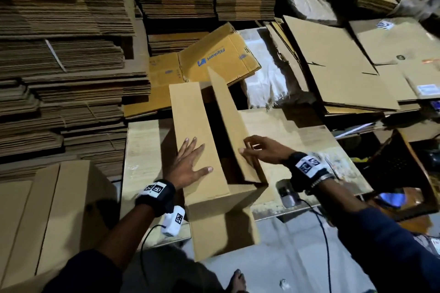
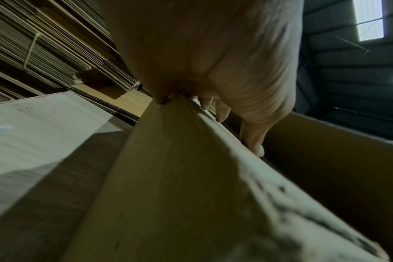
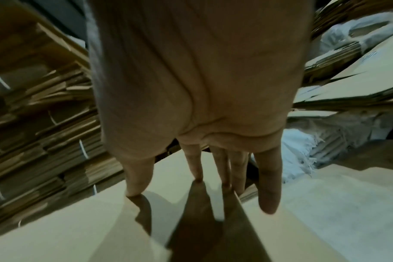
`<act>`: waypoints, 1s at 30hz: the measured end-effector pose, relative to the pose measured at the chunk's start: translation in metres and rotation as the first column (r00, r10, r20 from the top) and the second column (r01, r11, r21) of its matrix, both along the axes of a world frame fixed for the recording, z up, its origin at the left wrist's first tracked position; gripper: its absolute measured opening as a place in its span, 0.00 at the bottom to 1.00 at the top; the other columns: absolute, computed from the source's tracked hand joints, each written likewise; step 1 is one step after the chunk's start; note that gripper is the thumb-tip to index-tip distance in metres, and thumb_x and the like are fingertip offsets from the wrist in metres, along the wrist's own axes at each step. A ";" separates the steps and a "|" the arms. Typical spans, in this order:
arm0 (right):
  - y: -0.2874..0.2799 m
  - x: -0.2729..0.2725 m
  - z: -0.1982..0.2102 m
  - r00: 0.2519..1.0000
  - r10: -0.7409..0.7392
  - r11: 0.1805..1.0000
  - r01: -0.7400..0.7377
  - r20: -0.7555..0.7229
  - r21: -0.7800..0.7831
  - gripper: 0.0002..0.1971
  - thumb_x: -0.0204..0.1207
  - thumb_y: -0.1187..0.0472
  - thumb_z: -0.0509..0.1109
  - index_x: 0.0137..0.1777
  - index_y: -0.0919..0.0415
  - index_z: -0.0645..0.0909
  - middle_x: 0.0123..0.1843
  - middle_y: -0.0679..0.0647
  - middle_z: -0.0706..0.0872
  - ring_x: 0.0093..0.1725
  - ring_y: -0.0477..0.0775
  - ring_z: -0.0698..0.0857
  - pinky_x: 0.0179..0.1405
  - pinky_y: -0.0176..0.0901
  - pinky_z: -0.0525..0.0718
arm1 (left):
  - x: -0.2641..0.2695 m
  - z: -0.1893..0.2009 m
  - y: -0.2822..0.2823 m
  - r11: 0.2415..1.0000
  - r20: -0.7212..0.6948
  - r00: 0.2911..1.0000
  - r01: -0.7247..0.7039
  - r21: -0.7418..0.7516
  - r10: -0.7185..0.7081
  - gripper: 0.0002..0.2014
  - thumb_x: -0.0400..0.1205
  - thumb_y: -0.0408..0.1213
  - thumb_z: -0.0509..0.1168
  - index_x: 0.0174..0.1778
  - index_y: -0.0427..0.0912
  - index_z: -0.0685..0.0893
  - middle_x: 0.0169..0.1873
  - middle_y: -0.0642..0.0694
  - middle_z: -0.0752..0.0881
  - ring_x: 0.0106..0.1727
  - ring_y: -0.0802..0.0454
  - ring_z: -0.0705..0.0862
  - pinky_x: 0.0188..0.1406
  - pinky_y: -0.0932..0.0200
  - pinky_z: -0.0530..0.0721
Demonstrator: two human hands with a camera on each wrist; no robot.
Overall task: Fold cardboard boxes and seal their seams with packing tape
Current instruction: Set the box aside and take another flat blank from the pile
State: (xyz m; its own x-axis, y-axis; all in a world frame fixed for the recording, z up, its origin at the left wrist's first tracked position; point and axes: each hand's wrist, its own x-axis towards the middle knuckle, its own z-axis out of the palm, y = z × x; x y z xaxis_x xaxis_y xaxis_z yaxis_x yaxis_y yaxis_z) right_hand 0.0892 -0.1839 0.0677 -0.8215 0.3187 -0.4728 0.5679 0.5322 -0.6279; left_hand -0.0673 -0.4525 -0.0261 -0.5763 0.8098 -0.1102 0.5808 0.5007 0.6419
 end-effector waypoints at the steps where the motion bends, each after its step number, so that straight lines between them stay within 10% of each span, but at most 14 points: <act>1: -0.007 -0.002 -0.008 1.000 0.027 0.999 -0.027 0.014 0.042 0.46 0.70 0.24 0.73 0.85 0.45 0.70 0.84 0.53 0.73 0.78 0.58 0.78 0.74 0.57 0.81 | 0.001 -0.001 0.000 1.000 0.003 1.000 -0.001 -0.006 0.001 0.45 0.83 0.65 0.70 0.92 0.58 0.57 0.91 0.59 0.40 0.89 0.61 0.30 0.87 0.50 0.43; 5: -0.034 -0.003 -0.042 0.994 0.105 0.975 -0.109 0.032 0.192 0.50 0.79 0.28 0.67 0.92 0.47 0.47 0.92 0.59 0.41 0.87 0.72 0.62 0.84 0.68 0.68 | 0.002 -0.001 -0.001 0.999 0.018 1.000 -0.006 -0.033 0.006 0.45 0.82 0.66 0.69 0.92 0.59 0.57 0.90 0.62 0.38 0.89 0.62 0.29 0.89 0.45 0.44; 9: -0.039 -0.002 -0.064 0.981 0.179 0.921 -0.194 0.077 0.339 0.47 0.83 0.27 0.59 0.90 0.45 0.38 0.90 0.64 0.30 0.84 0.83 0.60 0.81 0.75 0.67 | 0.000 0.014 0.005 0.981 -0.035 0.999 0.017 -0.192 -0.024 0.45 0.81 0.69 0.68 0.91 0.58 0.59 0.92 0.57 0.41 0.91 0.57 0.33 0.90 0.34 0.49; 17: -0.027 0.012 -0.066 0.993 0.047 0.975 -0.022 -0.106 0.220 0.51 0.75 0.22 0.67 0.91 0.42 0.49 0.93 0.50 0.41 0.89 0.63 0.62 0.84 0.64 0.69 | 0.004 0.063 0.051 0.943 -0.300 0.953 -0.052 -0.330 -0.052 0.28 0.81 0.62 0.70 0.71 0.50 0.79 0.72 0.42 0.81 0.74 0.38 0.79 0.81 0.29 0.64; 23: 0.007 0.039 -0.067 0.961 -0.083 0.994 0.099 -0.264 0.045 0.43 0.81 0.31 0.68 0.90 0.48 0.59 0.86 0.52 0.64 0.73 0.52 0.81 0.67 0.50 0.84 | 0.051 0.083 0.126 0.998 -0.321 0.945 0.045 -0.049 -0.058 0.23 0.82 0.57 0.69 0.70 0.51 0.82 0.66 0.46 0.86 0.64 0.44 0.87 0.69 0.41 0.78; 30: 0.120 0.101 -0.111 0.932 -0.294 0.950 0.309 -0.212 0.041 0.28 0.85 0.45 0.69 0.82 0.56 0.74 0.79 0.58 0.76 0.60 0.51 0.86 0.50 0.44 0.85 | 0.135 0.072 0.250 0.983 -0.348 0.921 0.141 -0.120 -0.175 0.22 0.84 0.56 0.66 0.70 0.49 0.83 0.61 0.45 0.87 0.59 0.39 0.87 0.60 0.46 0.80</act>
